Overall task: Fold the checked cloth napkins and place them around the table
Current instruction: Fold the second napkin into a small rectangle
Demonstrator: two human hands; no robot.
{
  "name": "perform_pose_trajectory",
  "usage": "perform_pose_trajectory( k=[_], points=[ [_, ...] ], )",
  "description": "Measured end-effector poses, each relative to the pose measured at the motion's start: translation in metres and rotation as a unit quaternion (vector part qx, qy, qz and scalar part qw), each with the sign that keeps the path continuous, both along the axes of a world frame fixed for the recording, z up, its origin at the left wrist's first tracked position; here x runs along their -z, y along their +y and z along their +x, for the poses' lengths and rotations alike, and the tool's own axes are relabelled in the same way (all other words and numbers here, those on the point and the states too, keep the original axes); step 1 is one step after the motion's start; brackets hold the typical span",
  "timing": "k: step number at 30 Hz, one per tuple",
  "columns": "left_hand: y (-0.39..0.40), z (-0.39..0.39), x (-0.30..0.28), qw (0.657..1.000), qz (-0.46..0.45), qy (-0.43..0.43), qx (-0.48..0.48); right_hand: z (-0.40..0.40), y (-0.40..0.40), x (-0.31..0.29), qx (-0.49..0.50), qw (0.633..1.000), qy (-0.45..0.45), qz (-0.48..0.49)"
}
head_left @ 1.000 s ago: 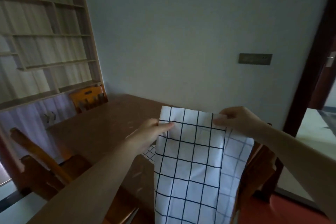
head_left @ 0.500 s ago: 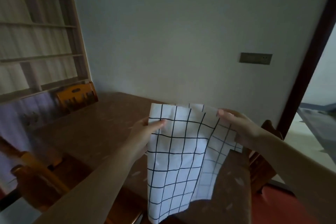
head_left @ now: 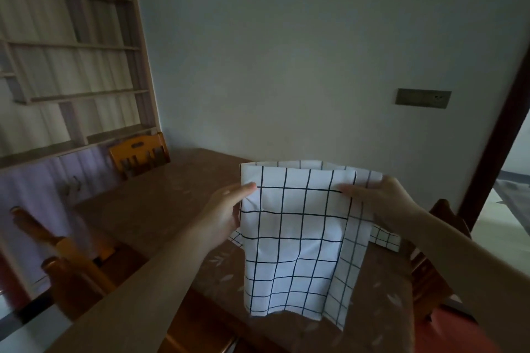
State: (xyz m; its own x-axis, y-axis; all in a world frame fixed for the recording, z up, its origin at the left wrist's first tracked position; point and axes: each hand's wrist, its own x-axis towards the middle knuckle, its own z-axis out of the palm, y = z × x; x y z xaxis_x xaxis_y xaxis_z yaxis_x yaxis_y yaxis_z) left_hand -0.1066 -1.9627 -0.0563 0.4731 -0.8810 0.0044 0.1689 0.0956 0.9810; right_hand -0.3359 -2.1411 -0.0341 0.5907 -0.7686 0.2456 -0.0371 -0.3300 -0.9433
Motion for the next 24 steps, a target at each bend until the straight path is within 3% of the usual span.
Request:
perform_pose_trajectory(
  k=[12, 19, 24],
  points=[
    [-0.011, -0.010, -0.007, 0.996, -0.010, -0.066, -0.056, -0.023, 0.000, -0.016, -0.015, 0.991, 0.109, -0.076],
    [-0.014, -0.019, -0.008, 0.997, -0.034, -0.058, -0.035, -0.028, 0.002, -0.018, 0.033, 0.997, 0.032, -0.064],
    [-0.015, -0.019, -0.005, 0.999, -0.023, -0.043, 0.004, -0.039, 0.005, -0.023, 0.003, 0.998, 0.025, -0.054]
  ],
)
